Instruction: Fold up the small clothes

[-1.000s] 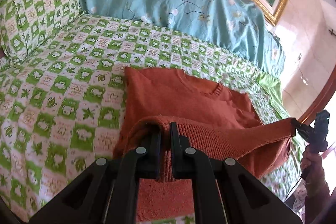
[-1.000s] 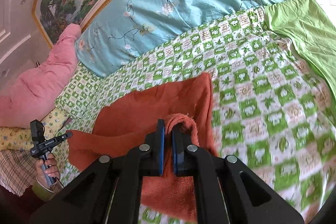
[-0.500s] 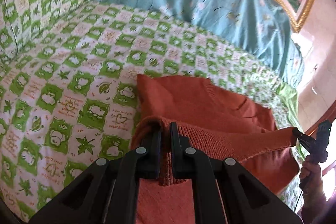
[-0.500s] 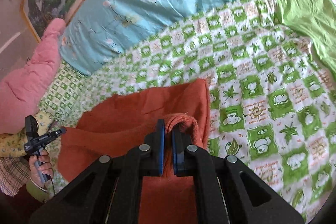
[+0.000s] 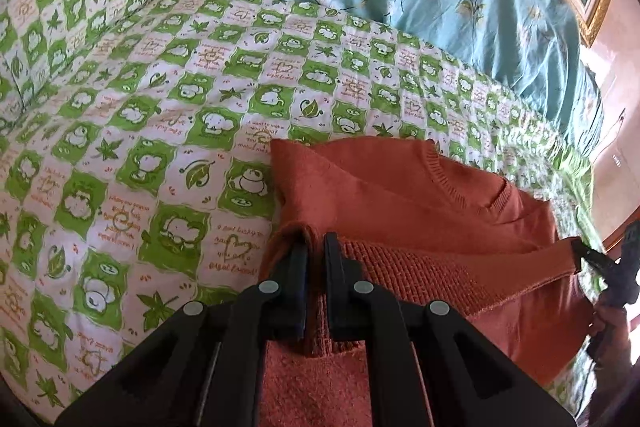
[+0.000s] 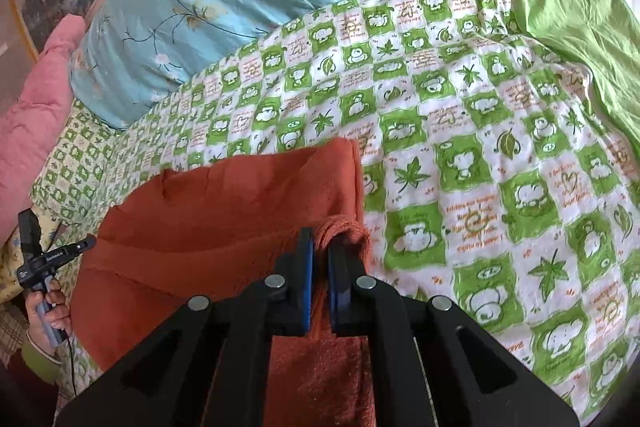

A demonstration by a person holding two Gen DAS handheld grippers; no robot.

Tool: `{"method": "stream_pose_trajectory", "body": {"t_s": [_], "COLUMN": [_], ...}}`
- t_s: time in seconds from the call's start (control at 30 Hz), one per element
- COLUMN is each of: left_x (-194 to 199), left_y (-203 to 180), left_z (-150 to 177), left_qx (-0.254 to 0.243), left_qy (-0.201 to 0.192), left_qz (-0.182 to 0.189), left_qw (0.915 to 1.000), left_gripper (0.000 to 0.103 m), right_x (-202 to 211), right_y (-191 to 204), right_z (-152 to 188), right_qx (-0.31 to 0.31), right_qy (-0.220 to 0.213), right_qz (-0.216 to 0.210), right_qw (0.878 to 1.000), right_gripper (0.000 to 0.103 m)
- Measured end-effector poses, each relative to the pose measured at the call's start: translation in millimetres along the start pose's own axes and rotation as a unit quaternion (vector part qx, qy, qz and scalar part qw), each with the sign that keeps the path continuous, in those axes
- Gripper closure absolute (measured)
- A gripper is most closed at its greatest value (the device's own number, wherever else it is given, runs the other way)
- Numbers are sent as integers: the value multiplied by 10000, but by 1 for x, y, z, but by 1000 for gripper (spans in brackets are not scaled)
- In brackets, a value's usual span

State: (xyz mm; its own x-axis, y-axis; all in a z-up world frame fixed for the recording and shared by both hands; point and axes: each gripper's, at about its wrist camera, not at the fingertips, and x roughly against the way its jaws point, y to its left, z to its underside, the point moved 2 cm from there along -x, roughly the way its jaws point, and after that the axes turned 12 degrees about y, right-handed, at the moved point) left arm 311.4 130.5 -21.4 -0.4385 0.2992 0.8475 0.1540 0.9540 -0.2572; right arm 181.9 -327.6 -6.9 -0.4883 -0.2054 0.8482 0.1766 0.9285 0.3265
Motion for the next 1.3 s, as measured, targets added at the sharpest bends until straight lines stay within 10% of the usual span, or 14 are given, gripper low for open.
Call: {"method": "stream_pose_trajectory", "body": {"t_s": [0.13, 0.3, 0.43, 0.53, 0.67, 1.0, 1.17, 1.3], "left_x": [0, 19, 47, 40, 2, -52, -73, -81], "left_y": [-4, 9, -18, -67, -107, -103, -92, -61], "left_z": [2, 25, 64, 92, 96, 9, -60, -92], "left_qx": [-147, 69, -255, -829, -1363, -1482, -1222, -664], "left_qy": [113, 254, 246, 510, 925, 1201, 919, 818], "left_qz": [-167, 27, 609, 1164, 935, 158, -691, -772], "left_qw": [9997, 9997, 9975, 9884, 9819, 9815, 9858, 9914], "left_gripper": [92, 57, 57, 48, 50, 84, 84, 84], "right_x": [-3, 17, 51, 42, -6, -69, -82, -77], "right_y": [1, -3, 11, 56, 117, 90, 77, 51], "right_z": [-4, 4, 21, 44, 78, 14, -37, -60], "right_qx": [-36, -316, -112, 731, 1906, 1767, 1539, 853], "right_qy": [105, -28, -350, 193, 1284, 1298, 840, 590], "right_qz": [-23, -103, -404, -1095, -1401, -229, 758, 685], "right_qw": [9999, 9994, 9985, 9911, 9631, 9754, 9816, 9922], "right_gripper": [92, 50, 50, 50, 50, 53, 53, 53]}}
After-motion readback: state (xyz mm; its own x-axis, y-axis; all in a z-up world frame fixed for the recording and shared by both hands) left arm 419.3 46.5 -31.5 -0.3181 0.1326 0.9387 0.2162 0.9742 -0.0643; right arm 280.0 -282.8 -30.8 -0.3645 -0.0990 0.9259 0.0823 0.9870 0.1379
